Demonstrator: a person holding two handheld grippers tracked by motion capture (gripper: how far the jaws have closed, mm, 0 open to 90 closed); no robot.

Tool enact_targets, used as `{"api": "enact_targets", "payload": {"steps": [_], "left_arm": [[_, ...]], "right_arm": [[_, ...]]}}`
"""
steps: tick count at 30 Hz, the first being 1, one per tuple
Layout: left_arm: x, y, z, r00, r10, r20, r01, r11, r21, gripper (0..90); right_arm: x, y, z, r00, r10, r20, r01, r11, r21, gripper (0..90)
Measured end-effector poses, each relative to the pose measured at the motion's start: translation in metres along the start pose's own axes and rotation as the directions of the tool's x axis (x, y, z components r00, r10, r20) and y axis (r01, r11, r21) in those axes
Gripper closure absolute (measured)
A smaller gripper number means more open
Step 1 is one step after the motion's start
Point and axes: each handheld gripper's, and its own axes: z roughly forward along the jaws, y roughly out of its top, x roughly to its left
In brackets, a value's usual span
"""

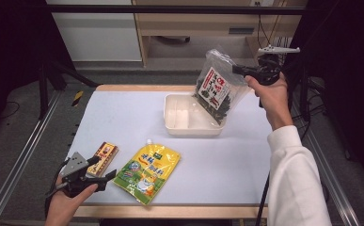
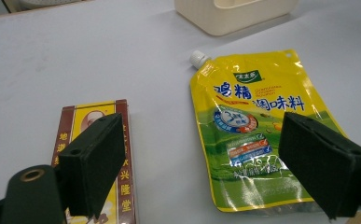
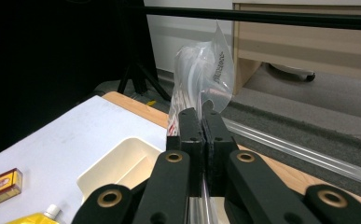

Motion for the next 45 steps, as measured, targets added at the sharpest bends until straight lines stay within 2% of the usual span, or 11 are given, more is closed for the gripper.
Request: {"api": "enact_targets", "payload": {"steps": [6, 13, 24, 30, 32, 33, 38, 39, 42, 44, 45], "left_arm": [[0.000, 0.000, 0.000, 1.0000, 0.001, 0.000, -0.001, 1.0000, 0.002, 14.5], [0.000, 0.000, 0.000, 1.0000, 0.001, 0.000, -0.001, 1.0000, 0.002, 14.5], [0.000, 0.000, 0.000, 1.0000, 0.006, 0.001, -0.006, 1.0000, 0.002, 14.6], [0.000, 0.000, 0.000, 1.0000, 0.009, -0.001, -0.009, 1.0000, 0.003, 14.5], [-0.001, 0.000, 0.001, 0.9999, 0.012, -0.001, -0.012, 0.9999, 0.003, 14.6], [-0.001, 0.001, 0.001, 0.9999, 0.015, 0.000, -0.015, 0.9999, 0.004, 14.5], [-0.003, 0.001, 0.002, 0.9996, 0.027, -0.002, -0.027, 0.9996, 0.006, 14.6], [-0.003, 0.001, 0.002, 0.9995, 0.031, -0.004, -0.031, 0.9995, 0.008, 14.7], [-0.005, 0.001, 0.004, 0.9993, 0.037, -0.001, -0.037, 0.9993, 0.011, 14.8], [-0.006, 0.001, 0.004, 0.9992, 0.040, -0.001, -0.040, 0.9991, 0.013, 14.9], [-0.008, 0.001, 0.006, 0.9990, 0.045, -0.001, -0.045, 0.9988, 0.016, 14.9]], "right_arm": [[0.000, -0.001, 0.001, 1.0000, -0.007, 0.004, 0.007, 1.000, 0.017, 89.0], [0.006, -0.011, 0.021, 0.9999, -0.015, 0.003, 0.014, 0.996, 0.092, 88.9], [0.007, -0.026, 0.028, 0.9999, -0.013, -0.011, 0.014, 0.994, 0.106, 85.8], [0.011, -0.027, 0.020, 0.9999, -0.011, 0.002, 0.011, 0.997, 0.074, 61.4], [0.012, -0.027, 0.017, 0.9999, -0.015, 0.005, 0.015, 0.998, 0.066, 58.4], [0.017, -0.028, 0.010, 0.9995, -0.021, 0.023, 0.020, 0.998, 0.052, 47.6], [0.027, -0.029, -0.007, 0.9980, -0.046, 0.043, 0.045, 0.999, 0.024, 39.7], [0.035, -0.031, -0.019, 0.9970, -0.064, 0.043, 0.064, 0.998, 0.013, 35.0], [0.048, -0.037, -0.034, 0.9956, -0.083, 0.043, 0.083, 0.997, 0.001, 29.4], [0.051, -0.039, -0.038, 0.9955, -0.086, 0.041, 0.086, 0.996, -0.001, 27.5], [0.060, -0.045, -0.049, 0.9947, -0.096, 0.038, 0.096, 0.995, -0.005, 24.0]]}}
